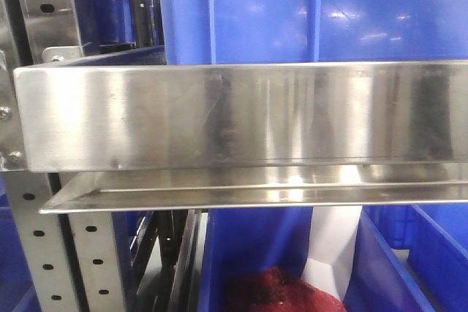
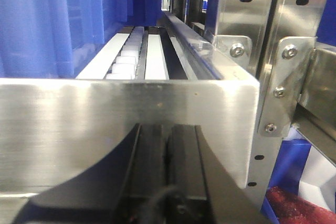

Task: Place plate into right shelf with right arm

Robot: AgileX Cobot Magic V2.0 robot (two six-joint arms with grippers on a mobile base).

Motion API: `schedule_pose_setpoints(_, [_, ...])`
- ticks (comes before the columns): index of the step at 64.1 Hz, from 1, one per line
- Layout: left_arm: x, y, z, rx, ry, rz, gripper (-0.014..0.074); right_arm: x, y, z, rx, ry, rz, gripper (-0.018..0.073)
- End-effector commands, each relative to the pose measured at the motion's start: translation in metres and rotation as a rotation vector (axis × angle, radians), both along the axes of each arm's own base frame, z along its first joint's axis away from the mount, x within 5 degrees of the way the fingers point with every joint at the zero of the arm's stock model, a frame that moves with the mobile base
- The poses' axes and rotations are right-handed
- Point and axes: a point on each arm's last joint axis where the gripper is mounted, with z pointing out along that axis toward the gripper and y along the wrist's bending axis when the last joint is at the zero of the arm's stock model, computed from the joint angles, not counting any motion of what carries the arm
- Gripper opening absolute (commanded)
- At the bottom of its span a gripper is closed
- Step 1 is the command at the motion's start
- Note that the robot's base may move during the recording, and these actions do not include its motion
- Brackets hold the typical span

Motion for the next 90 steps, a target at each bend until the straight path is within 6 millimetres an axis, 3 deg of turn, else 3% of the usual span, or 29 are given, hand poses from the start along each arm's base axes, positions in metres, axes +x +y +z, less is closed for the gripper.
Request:
schedule_pose_setpoints(1, [0.000, 0.000, 0.005, -0.015, -0.082, -0.002, -0.0047, 0.000, -0.011, 0.020, 0.039, -0.091, -0.060, 0.0057])
schedule_pose_setpoints(12, [0.000, 0.000, 0.005, -0.015, -0.082, -0.002, -0.0047, 0.009, -0.011, 0.006, -0.005, 0.015, -0.038, 0.0092])
schedule_pose_setpoints(32, [0.000, 0.000, 0.005, -0.015, -0.082, -0.002, -0.0047, 0.011, -0.015, 0.003, -0.018, 0.051, -0.037, 0.0486])
schedule_pose_setpoints(38, [0.000, 0.000, 0.005, -0.015, -0.082, -0.002, -0.0047, 0.010, -0.015, 0.003, -0.017, 0.047, -0.038, 0.0519])
schedule_pose_setpoints(47, [0.000, 0.000, 0.005, -0.015, -0.082, -0.002, -0.0047, 0.007, -0.016, 0.007, -0.011, 0.032, -0.040, 0.0518])
schedule_pose_setpoints(56, [0.000, 0.000, 0.005, -0.015, -0.082, -0.002, -0.0047, -0.013, -0.020, 0.019, -0.005, 0.010, -0.013, 0.0496])
schedule_pose_setpoints(63, [0.000, 0.000, 0.005, -0.015, -0.082, -0.002, -0.0047, -0.037, -0.026, 0.030, -0.005, -0.005, 0.022, 0.0365])
schedule_pose_setpoints(76, [0.000, 0.000, 0.005, -0.015, -0.082, -0.002, -0.0047, -0.084, -0.037, 0.048, -0.001, -0.062, 0.073, 0.0038])
schedule_pose_setpoints(84, [0.000, 0.000, 0.005, -0.015, -0.082, -0.002, -0.0047, -0.111, -0.043, 0.055, -0.001, -0.096, 0.103, 0.0055])
schedule_pose_setpoints(90, [0.000, 0.000, 0.005, -0.015, -0.082, -0.002, -0.0047, -0.121, -0.044, 0.056, -0.006, -0.100, 0.118, 0.0055])
